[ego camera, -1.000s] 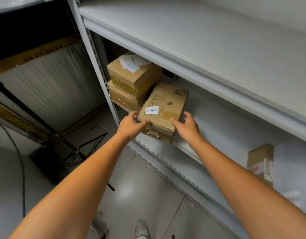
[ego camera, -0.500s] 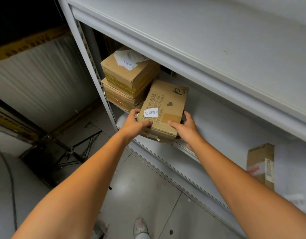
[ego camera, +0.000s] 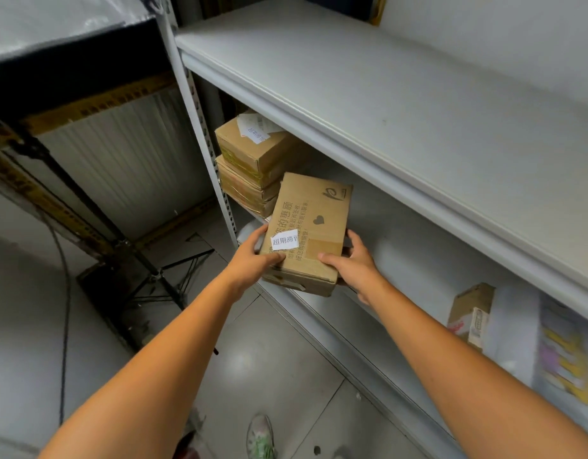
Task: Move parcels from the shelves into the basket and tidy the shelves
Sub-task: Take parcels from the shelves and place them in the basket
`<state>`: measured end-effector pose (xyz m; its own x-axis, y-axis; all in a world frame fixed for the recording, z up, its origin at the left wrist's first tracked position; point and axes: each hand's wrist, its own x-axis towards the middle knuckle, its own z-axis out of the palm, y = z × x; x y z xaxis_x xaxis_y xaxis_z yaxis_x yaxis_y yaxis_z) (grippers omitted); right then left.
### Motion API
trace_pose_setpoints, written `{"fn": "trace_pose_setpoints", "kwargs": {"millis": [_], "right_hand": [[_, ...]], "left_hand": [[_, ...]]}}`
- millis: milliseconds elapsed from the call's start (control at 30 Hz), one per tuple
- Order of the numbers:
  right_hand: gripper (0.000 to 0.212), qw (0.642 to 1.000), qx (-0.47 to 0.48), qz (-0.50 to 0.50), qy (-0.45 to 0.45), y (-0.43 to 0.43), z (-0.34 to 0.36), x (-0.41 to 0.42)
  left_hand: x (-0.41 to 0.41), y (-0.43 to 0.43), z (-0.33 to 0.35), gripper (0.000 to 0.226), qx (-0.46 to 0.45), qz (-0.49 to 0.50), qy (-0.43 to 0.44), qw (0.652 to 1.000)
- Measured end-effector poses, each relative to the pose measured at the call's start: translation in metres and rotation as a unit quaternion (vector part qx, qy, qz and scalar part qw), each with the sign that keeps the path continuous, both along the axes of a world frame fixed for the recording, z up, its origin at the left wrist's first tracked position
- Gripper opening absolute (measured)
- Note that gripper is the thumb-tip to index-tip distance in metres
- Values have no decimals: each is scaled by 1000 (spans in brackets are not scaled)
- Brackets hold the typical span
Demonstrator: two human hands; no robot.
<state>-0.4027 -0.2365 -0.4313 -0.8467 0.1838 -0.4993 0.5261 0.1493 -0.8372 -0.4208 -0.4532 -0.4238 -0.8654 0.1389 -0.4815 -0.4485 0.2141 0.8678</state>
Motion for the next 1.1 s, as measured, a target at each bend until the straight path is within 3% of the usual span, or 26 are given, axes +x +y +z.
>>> {"fn": "trace_pose_setpoints", "kwargs": {"millis": [433,633,833,1100], "right_hand": [[82,975,-30,212,65,-7,77,85],[93,950,-40,296,92,-49,106,125],[95,928,-31,354,113,-94,119,182],[79,904,-39,404,135,-127,133,270]], "left_hand": [[154,-3,68,92,-48,149,70,985],[231,-33,99,97,-67,205,103,971],[316,-63,110,98,-77,262,112,955],[427,-83,107,101,-44,352,119,927]]}}
